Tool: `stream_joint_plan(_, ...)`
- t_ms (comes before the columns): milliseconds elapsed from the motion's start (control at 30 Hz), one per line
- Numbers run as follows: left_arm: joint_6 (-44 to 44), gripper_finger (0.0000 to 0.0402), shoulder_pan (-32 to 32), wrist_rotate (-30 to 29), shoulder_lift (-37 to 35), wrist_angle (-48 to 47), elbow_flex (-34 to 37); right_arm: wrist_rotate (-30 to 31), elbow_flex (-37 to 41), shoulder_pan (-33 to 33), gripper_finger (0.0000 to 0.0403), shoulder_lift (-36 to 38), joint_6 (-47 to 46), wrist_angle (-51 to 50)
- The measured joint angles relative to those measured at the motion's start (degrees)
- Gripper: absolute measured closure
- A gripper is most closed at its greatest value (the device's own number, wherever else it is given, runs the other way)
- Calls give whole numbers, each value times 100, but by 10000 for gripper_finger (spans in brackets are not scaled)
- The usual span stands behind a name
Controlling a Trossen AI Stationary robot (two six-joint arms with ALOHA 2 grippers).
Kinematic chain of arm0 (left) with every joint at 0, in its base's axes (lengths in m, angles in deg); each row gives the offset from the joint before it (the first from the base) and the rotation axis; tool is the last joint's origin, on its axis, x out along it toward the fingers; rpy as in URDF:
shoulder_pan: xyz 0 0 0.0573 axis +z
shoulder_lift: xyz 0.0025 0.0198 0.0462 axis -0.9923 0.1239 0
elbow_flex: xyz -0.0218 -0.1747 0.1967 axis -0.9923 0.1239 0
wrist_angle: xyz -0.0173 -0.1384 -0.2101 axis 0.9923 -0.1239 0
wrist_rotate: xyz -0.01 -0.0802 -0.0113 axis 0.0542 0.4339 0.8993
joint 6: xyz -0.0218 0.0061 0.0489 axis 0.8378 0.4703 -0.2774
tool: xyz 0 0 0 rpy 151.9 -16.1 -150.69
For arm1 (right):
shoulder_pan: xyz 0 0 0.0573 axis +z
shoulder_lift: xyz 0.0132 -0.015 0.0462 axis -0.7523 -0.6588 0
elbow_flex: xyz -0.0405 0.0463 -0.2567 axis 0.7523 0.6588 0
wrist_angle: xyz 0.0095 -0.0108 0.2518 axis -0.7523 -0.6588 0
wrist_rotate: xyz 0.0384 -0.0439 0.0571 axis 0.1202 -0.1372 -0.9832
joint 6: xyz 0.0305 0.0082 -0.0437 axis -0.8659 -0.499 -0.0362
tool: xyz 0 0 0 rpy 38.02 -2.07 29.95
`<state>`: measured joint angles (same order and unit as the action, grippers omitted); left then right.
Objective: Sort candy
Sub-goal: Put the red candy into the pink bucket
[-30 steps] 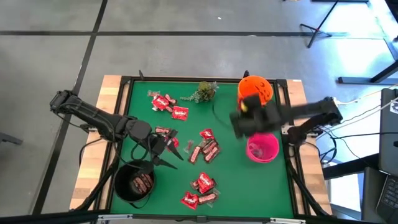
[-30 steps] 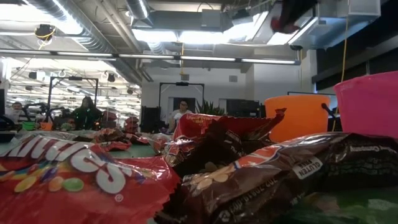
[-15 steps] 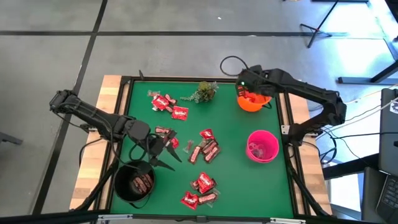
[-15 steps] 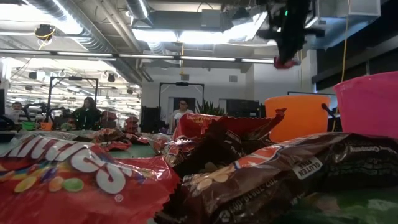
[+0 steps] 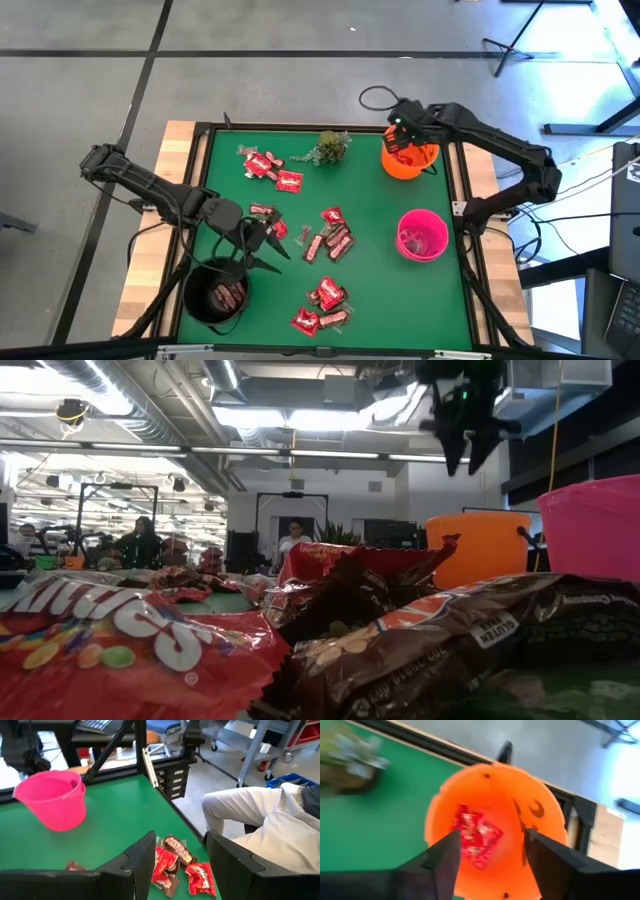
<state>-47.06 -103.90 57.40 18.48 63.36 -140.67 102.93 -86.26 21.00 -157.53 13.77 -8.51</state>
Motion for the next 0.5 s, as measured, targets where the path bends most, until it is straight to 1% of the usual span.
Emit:
stream_joint_plan(67, 104, 234, 0, -104, -37, -164, 0, -160, -223, 159, 166, 141, 37, 7)
stream_joint_plan(167, 134, 234, 23, -474, -140, -461, -1, -149, -562, 664, 161, 371, 28, 130)
stream_joint_plan(267, 291, 234, 165, -816, -186, -1109, -227, 64, -789, 1412, 170, 565, -98, 294)
stream_joint_plan(367, 405, 234, 341, -1057, -163, -1764, -494, 388, -822, 2273, 184, 650, -129, 580)
stream_joint_plan(500, 425, 234, 657, -995, -45, -2040, -553, 734, -820, 3359, 202, 518, -267, 800)
